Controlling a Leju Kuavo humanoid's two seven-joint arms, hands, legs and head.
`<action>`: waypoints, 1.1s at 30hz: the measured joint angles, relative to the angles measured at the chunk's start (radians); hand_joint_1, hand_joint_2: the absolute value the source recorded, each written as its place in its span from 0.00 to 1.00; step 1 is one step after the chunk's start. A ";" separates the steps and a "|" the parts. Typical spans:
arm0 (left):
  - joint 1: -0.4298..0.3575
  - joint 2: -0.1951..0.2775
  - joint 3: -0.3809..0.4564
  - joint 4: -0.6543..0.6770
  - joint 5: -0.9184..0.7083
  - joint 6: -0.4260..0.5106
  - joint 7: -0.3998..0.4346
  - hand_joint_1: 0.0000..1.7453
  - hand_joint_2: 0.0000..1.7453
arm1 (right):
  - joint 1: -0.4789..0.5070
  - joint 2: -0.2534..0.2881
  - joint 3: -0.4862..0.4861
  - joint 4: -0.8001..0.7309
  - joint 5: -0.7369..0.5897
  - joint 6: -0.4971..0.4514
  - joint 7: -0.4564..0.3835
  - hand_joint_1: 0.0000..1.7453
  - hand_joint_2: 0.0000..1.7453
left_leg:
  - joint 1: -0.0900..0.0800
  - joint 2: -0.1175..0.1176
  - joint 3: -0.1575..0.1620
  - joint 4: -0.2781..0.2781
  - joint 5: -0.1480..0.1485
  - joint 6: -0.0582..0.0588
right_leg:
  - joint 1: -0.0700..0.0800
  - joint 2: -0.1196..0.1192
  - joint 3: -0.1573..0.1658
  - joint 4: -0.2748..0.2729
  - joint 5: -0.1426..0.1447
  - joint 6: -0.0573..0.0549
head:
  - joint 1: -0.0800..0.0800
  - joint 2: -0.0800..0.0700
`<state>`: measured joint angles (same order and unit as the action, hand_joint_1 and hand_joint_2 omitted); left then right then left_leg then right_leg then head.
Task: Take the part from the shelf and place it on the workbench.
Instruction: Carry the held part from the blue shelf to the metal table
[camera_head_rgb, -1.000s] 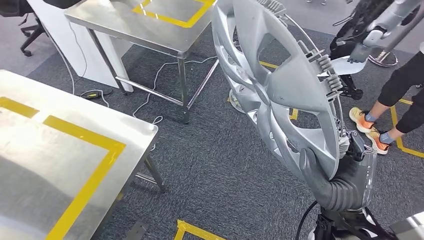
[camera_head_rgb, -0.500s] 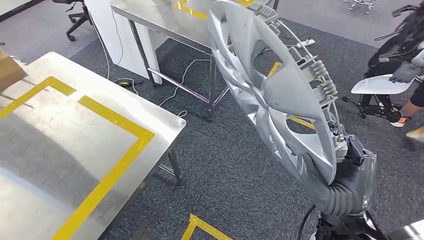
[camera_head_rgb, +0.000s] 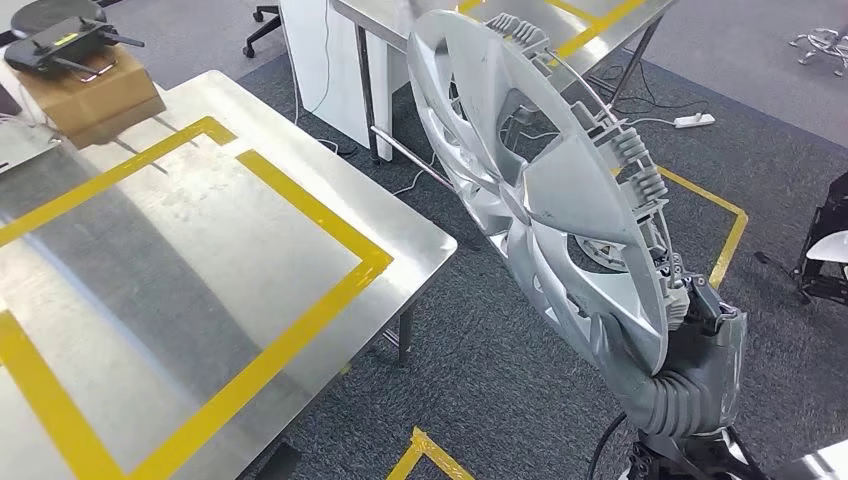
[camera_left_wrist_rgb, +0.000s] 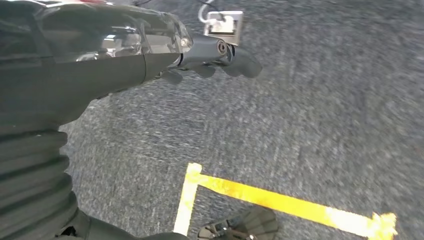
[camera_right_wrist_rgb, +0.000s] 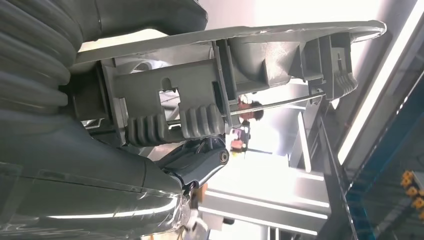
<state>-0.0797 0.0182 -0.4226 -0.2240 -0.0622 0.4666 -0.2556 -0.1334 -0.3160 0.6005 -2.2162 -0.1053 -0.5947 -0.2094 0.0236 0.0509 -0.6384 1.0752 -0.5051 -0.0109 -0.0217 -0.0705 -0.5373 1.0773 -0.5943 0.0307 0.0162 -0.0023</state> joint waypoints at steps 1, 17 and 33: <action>-0.001 0.001 -0.001 0.000 0.000 0.000 0.000 0.00 1.00 | 0.002 0.000 0.000 0.000 0.000 0.000 0.000 1.00 1.00 | -0.002 -0.014 -0.001 -0.001 0.002 0.005 | 0.000 0.030 -0.020 0.054 -0.036 -0.002 | 0.003 0.000; 0.003 -0.001 -0.014 0.000 -0.001 -0.011 0.001 0.00 1.00 | -0.004 0.000 0.000 0.000 -0.019 0.012 -0.004 1.00 1.00 | -0.017 -0.053 -0.077 0.092 -0.044 -0.015 | 0.038 0.072 0.033 -0.128 0.096 -0.079 | 0.003 0.000; -0.003 0.002 -0.016 -0.002 0.002 -0.018 0.013 0.00 1.00 | -0.002 0.000 -0.001 0.010 -0.061 0.026 -0.013 1.00 1.00 | -0.002 -0.034 0.006 -0.012 0.010 0.012 | 0.003 0.053 -0.055 0.142 -0.080 0.001 | 0.007 0.000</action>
<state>-0.0831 0.0200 -0.4385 -0.2264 -0.0599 0.4486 -0.2425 -0.1353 -0.3161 0.5993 -2.2062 -0.1662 -0.5686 -0.2224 0.0219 0.0171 -0.6320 1.0628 -0.4949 0.0013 -0.0182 -0.0177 -0.5919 1.2193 -0.6744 0.0315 0.0232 -0.0023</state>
